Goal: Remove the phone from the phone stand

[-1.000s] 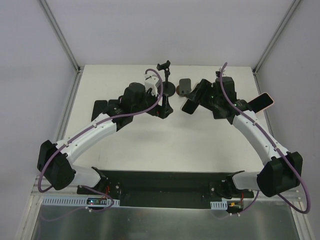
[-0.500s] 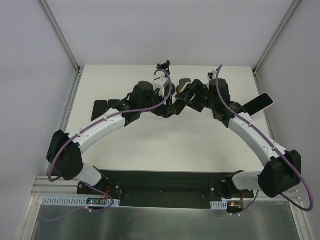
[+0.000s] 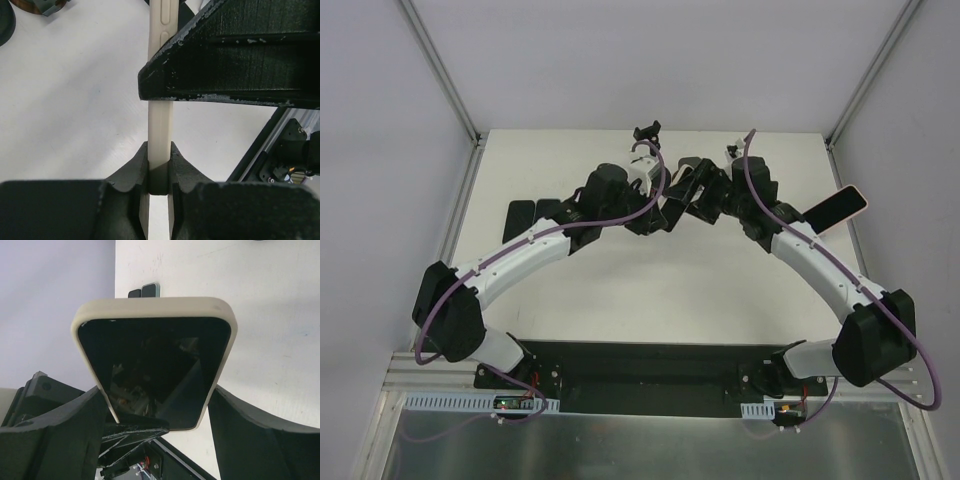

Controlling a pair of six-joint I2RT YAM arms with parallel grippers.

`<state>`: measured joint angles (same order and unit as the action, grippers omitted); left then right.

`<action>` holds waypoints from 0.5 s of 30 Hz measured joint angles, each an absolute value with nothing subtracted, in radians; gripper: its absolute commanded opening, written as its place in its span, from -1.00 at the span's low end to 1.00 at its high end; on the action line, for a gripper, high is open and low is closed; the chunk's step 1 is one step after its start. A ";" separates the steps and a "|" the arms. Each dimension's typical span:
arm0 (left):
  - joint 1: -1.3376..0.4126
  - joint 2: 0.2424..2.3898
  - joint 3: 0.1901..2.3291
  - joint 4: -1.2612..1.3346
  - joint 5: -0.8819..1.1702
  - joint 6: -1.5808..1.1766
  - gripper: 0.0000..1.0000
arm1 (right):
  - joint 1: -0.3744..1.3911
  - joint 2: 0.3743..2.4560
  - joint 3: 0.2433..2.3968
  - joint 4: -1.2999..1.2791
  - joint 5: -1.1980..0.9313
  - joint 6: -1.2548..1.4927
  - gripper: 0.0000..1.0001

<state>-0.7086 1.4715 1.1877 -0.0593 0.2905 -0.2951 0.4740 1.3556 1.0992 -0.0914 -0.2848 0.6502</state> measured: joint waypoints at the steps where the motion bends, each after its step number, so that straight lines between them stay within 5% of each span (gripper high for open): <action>1: -0.711 1.468 1.186 -0.062 0.289 -0.294 -1.00 | 0.474 1.361 1.099 -0.086 -0.292 0.650 -0.02; 3: -0.712 1.458 1.177 -0.064 0.287 -0.292 -1.00 | 0.474 1.366 1.100 -0.076 -0.305 0.650 0.44; 7: -0.712 1.417 1.134 -0.057 0.268 -0.289 -1.00 | 0.482 1.371 1.100 -0.072 -0.332 0.643 0.94; 15: -0.598 1.304 0.952 -0.072 0.210 -0.325 -1.00 | 0.446 1.371 1.143 -0.087 -0.323 0.558 0.93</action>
<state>-0.5976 1.3045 0.9516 -0.0715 0.2100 -0.3248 0.4461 1.3708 1.1427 -0.0872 -0.3229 0.5583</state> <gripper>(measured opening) 0.117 0.964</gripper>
